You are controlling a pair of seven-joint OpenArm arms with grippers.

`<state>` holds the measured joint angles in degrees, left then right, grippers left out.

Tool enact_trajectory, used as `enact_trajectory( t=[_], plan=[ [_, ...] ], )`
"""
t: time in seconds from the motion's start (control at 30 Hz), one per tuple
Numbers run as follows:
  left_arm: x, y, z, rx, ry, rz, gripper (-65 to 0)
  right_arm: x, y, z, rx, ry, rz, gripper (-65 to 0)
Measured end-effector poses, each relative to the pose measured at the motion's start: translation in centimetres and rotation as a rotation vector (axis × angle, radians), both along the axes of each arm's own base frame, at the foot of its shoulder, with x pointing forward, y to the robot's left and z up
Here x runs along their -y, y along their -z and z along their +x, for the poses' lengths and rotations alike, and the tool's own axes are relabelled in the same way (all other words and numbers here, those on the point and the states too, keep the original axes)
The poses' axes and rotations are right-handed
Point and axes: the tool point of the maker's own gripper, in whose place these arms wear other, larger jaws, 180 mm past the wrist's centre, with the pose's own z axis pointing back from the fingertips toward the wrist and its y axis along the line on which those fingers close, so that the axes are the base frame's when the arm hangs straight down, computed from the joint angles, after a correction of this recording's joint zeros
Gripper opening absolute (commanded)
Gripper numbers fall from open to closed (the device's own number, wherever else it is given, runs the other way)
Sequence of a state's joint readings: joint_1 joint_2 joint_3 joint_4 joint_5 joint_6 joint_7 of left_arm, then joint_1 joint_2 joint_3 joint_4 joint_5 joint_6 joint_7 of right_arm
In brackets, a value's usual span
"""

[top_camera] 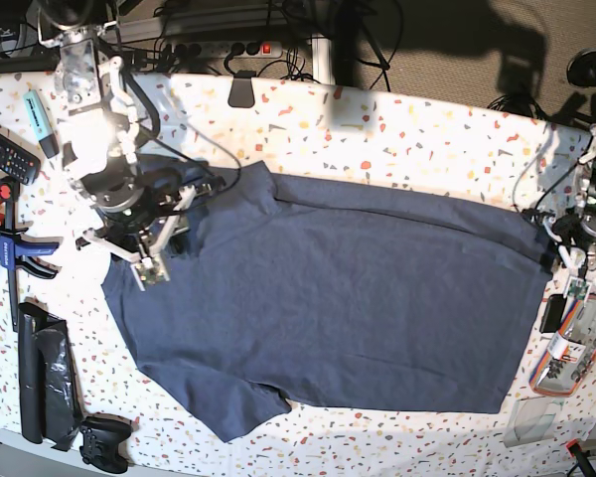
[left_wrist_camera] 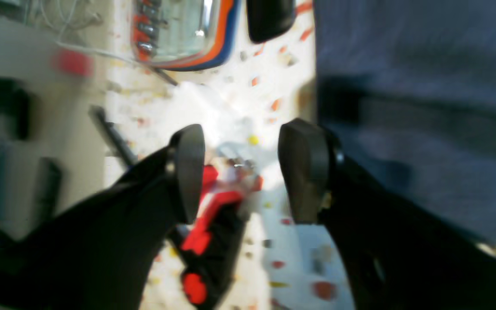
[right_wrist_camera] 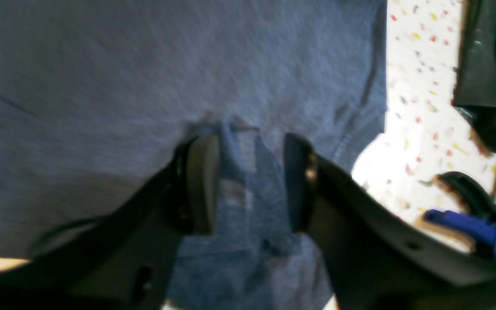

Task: Fold the T-shirt properly
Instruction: 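Regrasp the shirt edge with both grippers and pull it taut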

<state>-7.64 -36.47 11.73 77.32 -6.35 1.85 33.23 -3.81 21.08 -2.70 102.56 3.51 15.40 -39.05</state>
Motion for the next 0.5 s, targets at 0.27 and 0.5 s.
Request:
enact_trajectory(
  t=[0.27, 0.5],
  plan=[
    [4.2, 0.5, 0.7, 0.04, 0.025, -0.179, -65.0, 3.7, 0.0, -1.4, 0.015, 0.146, 0.115, -65.0],
    [7.7, 2.4, 1.0, 0.053, 0.025, -0.277, -65.0, 5.2, 3.3, -2.1, -0.046, 0.204, 0.145, -65.0]
  ],
)
